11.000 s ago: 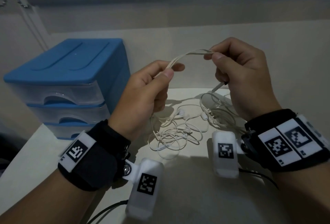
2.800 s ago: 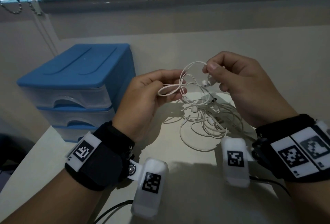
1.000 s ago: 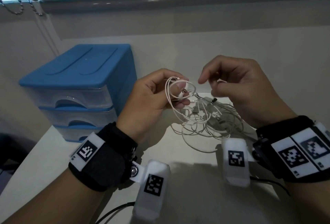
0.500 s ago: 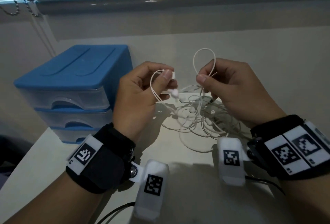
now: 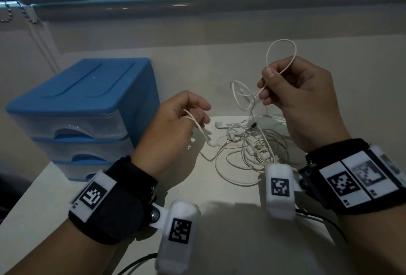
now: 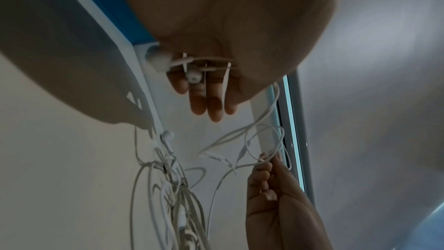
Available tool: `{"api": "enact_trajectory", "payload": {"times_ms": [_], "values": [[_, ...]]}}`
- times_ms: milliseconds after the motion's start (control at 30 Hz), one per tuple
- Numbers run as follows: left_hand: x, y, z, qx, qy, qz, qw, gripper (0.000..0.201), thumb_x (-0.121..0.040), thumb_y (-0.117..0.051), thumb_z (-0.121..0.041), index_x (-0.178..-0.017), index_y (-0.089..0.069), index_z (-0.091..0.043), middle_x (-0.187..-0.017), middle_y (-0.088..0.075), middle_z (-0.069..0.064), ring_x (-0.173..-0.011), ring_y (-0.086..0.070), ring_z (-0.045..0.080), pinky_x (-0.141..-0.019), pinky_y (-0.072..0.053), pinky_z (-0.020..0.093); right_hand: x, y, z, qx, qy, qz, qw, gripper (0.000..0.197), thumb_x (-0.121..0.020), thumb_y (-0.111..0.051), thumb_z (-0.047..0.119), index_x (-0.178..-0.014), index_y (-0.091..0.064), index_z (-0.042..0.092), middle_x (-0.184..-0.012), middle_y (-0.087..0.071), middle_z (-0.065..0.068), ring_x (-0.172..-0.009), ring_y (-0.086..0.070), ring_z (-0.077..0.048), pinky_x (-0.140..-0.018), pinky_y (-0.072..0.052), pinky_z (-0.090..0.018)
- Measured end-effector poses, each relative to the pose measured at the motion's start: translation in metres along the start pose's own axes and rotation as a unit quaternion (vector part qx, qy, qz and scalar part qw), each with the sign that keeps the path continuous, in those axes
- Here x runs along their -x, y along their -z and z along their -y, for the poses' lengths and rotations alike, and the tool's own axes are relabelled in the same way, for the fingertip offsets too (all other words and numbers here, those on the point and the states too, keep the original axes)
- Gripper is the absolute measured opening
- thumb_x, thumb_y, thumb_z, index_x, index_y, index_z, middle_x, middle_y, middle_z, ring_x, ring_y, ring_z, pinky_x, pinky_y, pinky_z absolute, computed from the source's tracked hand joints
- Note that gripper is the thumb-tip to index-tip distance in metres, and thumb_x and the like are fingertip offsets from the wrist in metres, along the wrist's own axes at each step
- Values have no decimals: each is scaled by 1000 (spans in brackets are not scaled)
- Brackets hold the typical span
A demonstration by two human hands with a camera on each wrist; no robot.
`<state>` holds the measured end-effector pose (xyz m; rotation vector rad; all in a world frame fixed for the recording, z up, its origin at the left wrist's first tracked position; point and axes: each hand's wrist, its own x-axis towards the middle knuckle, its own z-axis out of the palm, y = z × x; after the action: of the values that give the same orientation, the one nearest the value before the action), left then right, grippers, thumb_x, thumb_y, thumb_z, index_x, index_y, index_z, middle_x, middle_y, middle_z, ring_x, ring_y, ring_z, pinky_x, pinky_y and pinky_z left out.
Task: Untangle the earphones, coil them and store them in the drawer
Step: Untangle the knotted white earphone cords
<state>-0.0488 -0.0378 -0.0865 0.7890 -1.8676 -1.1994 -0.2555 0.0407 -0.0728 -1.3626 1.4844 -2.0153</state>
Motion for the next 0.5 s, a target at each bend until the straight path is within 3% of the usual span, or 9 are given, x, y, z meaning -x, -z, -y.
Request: {"api": "enact_trajectory", "payload": {"times_ms": [67,133,233,300,367,500], "values": [[1,-1,4,-9,22,26,999,31,-97,-53,1,-99,-72,-23,-81,-72,-1,-79,-66,11,-67,-52,28,0,0,0,-6,-1,-6,1000,8,-98,-62,7,-92,-67,8,-80,-69,-10,-66,-65,-18,-64,-55,-29],[1,-1,6,3,32,45,998,37,-95,-54,6,-103,-73,-25,-81,-71,-1,-82,-67,20,-72,-57,38,0,0,0,-12,0,-7,1000,8,-98,-63,7,-92,-67,8,-79,-69,-10,-66,-66,-18,-65,-55,-29],[2,0,1,-23,20,100,994,47,-88,-57,11,-115,-68,-25,-91,-74,0,-88,-69,21,-73,-56,26,0,0,1,-14,5,-10,1000,6,-99,-62,7,-94,-66,6,-80,-69,-11,-66,-66,-17,-65,-56,-28],[3,0,-2,-5,29,126,992,53,-76,-54,2,-119,-66,-27,-102,-74,2,-96,-69,16,-81,-55,26,0,0,2,-16,5,-8,1000,5,-99,-62,6,-96,-66,4,-81,-69,-12,-66,-66,-17,-65,-56,-28],[4,-2,-3,43,52,120,990,54,-69,-48,-8,-116,-69,-26,-107,-74,4,-99,-68,15,-89,-51,34,1,-1,2,-20,5,0,1000,5,-98,-62,6,-96,-66,2,-81,-69,-13,-66,-66,-17,-66,-56,-28],[3,-4,-4,100,85,71,989,34,-94,-51,-35,-114,-70,-17,-106,-76,10,-94,-69,19,-88,-48,36,5,-5,5,-28,4,53,998,6,-98,-63,5,-95,-66,1,-81,-69,-13,-69,-67,-19,-68,-57,-29]]}}
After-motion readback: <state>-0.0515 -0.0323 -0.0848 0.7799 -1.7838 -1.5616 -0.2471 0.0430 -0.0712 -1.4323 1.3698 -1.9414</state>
